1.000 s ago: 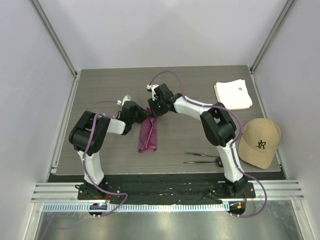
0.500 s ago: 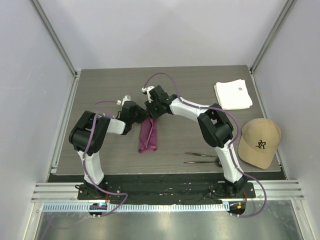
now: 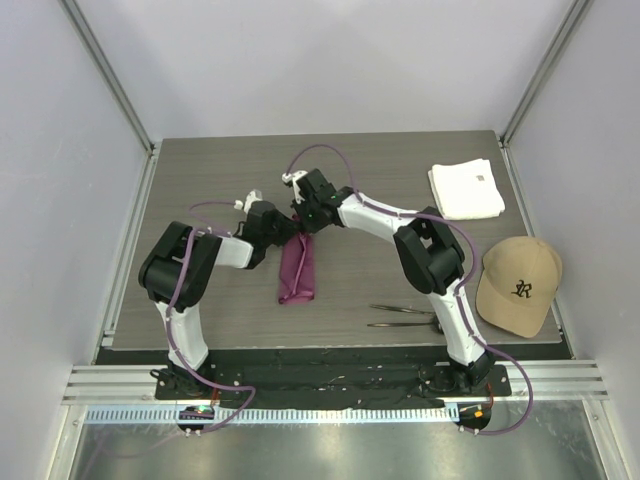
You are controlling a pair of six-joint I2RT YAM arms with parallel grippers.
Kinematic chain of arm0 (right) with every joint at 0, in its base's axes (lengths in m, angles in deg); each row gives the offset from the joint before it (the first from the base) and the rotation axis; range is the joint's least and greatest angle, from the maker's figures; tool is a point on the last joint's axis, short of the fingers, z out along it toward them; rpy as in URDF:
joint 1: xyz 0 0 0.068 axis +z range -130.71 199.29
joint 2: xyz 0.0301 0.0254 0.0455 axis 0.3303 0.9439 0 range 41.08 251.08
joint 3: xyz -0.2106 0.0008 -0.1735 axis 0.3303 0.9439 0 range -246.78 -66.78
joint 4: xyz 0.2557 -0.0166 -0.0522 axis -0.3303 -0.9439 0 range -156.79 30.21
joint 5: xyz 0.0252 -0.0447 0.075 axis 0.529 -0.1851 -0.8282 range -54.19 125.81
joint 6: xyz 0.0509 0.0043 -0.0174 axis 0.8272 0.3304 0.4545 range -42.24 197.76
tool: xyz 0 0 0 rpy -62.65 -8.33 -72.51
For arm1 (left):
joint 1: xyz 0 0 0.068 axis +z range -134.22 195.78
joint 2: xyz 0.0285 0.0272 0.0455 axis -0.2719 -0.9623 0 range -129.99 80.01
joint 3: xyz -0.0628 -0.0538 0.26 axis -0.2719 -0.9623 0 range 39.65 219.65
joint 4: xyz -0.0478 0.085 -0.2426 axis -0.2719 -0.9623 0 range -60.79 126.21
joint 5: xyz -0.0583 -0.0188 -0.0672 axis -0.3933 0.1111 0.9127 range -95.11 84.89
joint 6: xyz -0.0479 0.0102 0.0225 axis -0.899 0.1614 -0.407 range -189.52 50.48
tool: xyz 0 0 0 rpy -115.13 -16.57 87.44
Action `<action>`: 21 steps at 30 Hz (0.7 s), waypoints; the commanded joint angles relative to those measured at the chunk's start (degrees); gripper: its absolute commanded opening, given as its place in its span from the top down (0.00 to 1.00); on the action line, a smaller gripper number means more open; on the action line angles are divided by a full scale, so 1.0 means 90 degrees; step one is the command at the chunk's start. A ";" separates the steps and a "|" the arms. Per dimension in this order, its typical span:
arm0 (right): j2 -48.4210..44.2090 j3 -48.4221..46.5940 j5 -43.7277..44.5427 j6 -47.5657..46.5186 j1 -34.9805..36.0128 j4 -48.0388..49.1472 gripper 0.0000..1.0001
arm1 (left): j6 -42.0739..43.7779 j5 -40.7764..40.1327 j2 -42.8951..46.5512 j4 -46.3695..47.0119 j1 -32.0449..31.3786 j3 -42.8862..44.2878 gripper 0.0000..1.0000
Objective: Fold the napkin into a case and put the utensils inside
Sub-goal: Stuff the top corner of the smaller-rectangle-folded napkin into the folded napkin.
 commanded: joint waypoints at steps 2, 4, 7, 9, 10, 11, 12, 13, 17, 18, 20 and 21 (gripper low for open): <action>-0.0172 -0.0087 -0.0509 0.0344 -0.0013 0.0156 0.99 | 0.0005 -0.0396 -0.0187 -0.0253 -0.0115 0.0039 0.99; -0.0202 0.0030 -0.0655 0.0491 -0.0052 0.0234 0.99 | 0.0005 -0.0397 -0.0236 -0.0184 -0.0135 0.0078 0.96; -0.0241 0.0157 -0.0890 0.0647 -0.0160 0.0352 0.99 | 0.0015 -0.0377 -0.0236 0.0303 -0.0164 -0.0116 0.81; -0.0280 0.0264 -0.1075 0.0715 -0.0277 0.0400 0.99 | -0.0005 -0.0426 -0.0217 0.0606 -0.0164 -0.0292 0.71; -0.0299 0.0294 -0.1153 0.0783 -0.0326 0.0430 0.99 | -0.0005 -0.0445 -0.0207 0.0713 -0.0164 -0.0331 0.68; -0.0319 0.0333 -0.1212 0.0813 -0.0365 0.0478 0.99 | -0.0005 -0.0436 -0.0207 0.0821 -0.0164 -0.0371 0.67; -0.0338 0.0430 -0.1309 0.0852 -0.0394 0.0527 0.99 | -0.0014 -0.0378 -0.0246 0.0870 -0.0164 -0.0381 0.62; -0.0339 0.0450 -0.1349 0.0852 -0.0433 0.0557 0.99 | -0.0024 -0.0329 -0.0265 0.0967 -0.0164 -0.0371 0.59; -0.0358 0.0509 -0.1525 0.0882 -0.0443 0.0635 0.99 | -0.0190 -0.0094 -0.0460 0.1416 -0.0164 -0.0381 0.47; -0.0377 0.0509 -0.1535 0.0891 -0.0443 0.0654 0.99 | -0.0239 -0.0075 -0.0519 0.1466 -0.0164 -0.0381 0.47; -0.0397 0.0519 -0.1525 0.0901 -0.0453 0.0674 0.99 | -0.0307 -0.0065 -0.0539 0.1554 -0.0164 -0.0429 0.46; -0.0426 0.0528 -0.1525 0.0901 -0.0443 0.0674 0.99 | -0.0375 -0.0065 -0.0558 0.1612 -0.0164 -0.0449 0.44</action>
